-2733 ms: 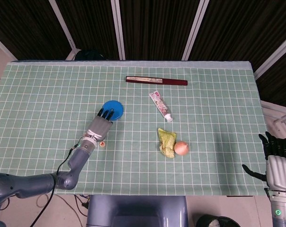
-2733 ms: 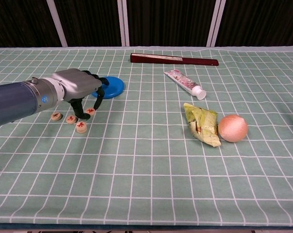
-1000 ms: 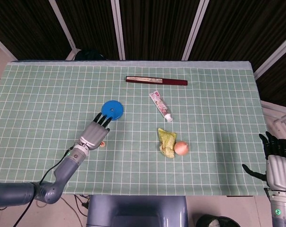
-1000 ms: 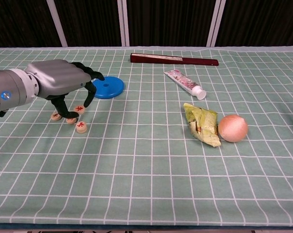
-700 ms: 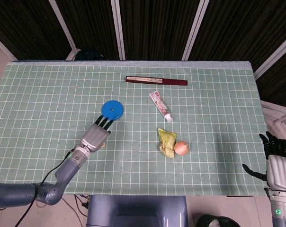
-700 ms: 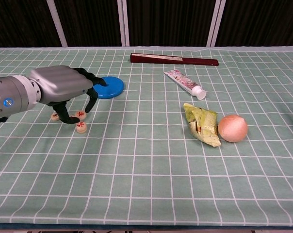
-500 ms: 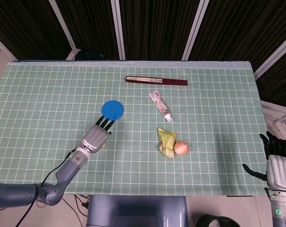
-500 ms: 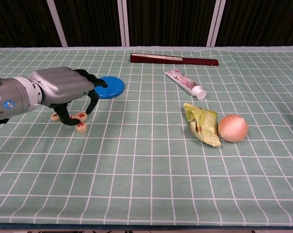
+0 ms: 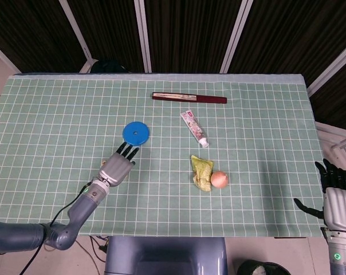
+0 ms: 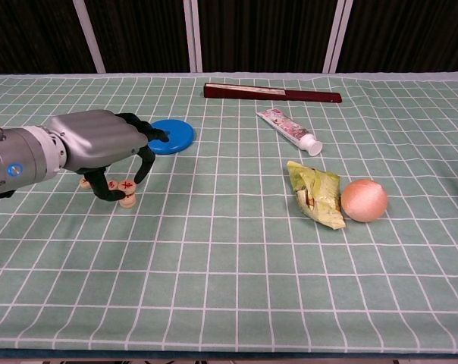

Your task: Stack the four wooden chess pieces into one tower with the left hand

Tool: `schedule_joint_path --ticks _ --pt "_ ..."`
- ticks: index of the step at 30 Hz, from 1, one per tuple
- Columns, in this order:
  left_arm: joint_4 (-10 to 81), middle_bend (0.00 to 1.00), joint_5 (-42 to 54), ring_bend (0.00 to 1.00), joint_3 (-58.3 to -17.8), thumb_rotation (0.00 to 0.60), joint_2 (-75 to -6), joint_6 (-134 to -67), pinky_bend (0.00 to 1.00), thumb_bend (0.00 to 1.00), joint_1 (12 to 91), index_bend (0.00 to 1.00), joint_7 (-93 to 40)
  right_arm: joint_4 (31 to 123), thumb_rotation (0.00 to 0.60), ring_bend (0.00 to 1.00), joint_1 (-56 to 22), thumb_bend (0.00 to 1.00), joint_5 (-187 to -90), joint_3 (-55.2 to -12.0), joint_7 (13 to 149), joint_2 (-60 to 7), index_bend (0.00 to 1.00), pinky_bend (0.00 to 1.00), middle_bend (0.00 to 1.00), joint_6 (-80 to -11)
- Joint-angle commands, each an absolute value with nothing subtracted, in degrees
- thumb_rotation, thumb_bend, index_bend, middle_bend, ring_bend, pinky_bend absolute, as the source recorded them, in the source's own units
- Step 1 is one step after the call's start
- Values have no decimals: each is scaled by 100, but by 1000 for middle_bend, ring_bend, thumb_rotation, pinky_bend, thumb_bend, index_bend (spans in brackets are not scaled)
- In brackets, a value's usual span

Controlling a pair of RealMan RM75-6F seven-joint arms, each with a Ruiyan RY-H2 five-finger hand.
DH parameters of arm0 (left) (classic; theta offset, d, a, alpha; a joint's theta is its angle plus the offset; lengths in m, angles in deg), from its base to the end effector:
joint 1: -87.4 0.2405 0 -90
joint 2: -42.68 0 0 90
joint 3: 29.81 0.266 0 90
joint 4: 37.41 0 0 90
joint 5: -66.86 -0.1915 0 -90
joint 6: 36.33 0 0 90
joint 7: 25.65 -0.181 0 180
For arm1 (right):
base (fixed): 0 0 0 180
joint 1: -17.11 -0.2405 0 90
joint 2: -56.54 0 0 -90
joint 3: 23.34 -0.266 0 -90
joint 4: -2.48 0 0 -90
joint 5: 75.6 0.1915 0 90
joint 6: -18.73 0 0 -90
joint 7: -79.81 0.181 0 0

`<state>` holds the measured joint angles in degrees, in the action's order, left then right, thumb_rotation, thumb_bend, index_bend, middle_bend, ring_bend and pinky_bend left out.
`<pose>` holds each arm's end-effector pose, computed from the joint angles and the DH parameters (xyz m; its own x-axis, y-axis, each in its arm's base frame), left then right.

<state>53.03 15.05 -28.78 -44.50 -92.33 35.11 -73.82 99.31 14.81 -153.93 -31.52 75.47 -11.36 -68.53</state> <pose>-0.1376 0.3621 -0.0371 0.8348 0.1688 0.5241 0.5205 -0.5524 -0.6511 -0.3157 -0.2170 0.1824 0.3205 0.0934 0.9426 -0.9402 0.1527 0.3046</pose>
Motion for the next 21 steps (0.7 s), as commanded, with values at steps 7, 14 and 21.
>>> schedule_joint_path --ticks 7,14,21 --pt "5288 37 1527 0 -2850 600 -4467 -9213 0 316 3529 518 -7435 9932 600 0 1480 233 -15390 -3153 7554 -1132 81 0 13 -6847" --pt "5275 36 1539 0 -2850 600 -4487 -9208 0 316 3527 511 -7481 9931 600 0 1480 233 -15390 -3156 7554 -1132 81 0 13 -6851" --pt "5293 36 1564 0 -2842 600 -4476 -9220 0 316 3534 501 -7529 9929 600 0 1481 233 -15398 -3153 7558 -1132 81 0 13 -6855"
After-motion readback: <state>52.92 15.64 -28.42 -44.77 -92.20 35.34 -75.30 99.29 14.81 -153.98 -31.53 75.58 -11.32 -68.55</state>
